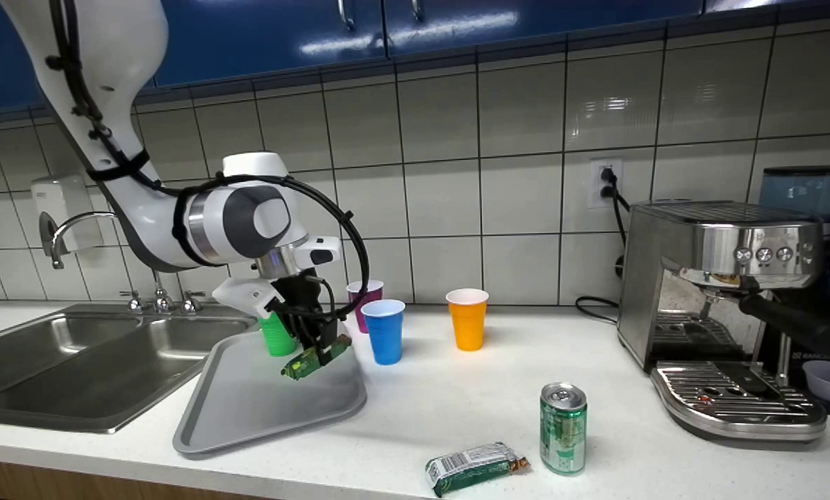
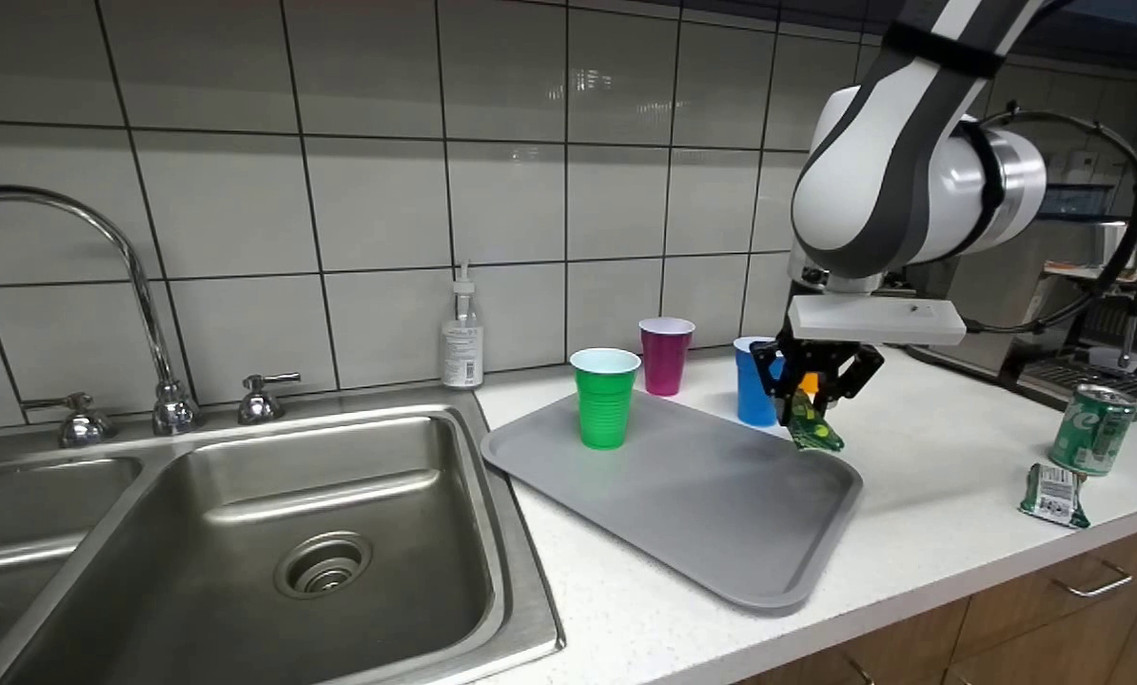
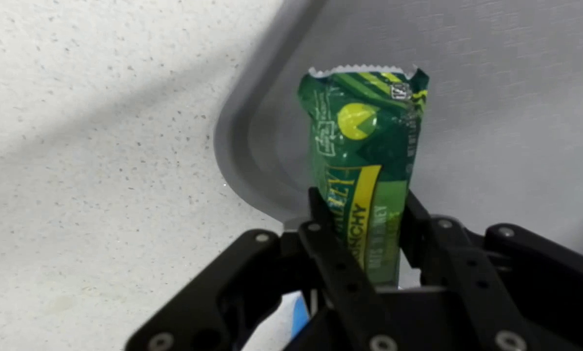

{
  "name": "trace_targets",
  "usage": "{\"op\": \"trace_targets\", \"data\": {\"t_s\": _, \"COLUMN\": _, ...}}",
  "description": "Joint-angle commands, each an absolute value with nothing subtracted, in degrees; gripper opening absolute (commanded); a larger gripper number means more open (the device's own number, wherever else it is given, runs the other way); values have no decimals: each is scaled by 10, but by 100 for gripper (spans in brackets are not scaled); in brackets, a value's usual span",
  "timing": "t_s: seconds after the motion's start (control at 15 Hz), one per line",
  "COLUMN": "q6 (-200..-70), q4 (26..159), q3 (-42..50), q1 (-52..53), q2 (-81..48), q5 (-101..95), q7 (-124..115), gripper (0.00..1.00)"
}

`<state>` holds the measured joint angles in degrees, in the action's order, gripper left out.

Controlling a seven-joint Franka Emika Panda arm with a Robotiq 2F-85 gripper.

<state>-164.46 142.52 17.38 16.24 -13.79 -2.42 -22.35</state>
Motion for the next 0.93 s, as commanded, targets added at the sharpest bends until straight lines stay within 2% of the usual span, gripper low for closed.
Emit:
{"op": "trace_targets", "data": {"t_s": 0.0, "q6": -1610, "q4": 1397, "q3": 111, "q1": 99, "q2": -141, "q5": -20, "q7": -171, "gripper": 12}}
{"op": "trace_targets", "data": {"t_s": 0.87, "q6": -1603, "q4": 1288, "q3": 44, "q1": 62, "q2": -234, "q5": -23, "q7": -99, "gripper": 12}}
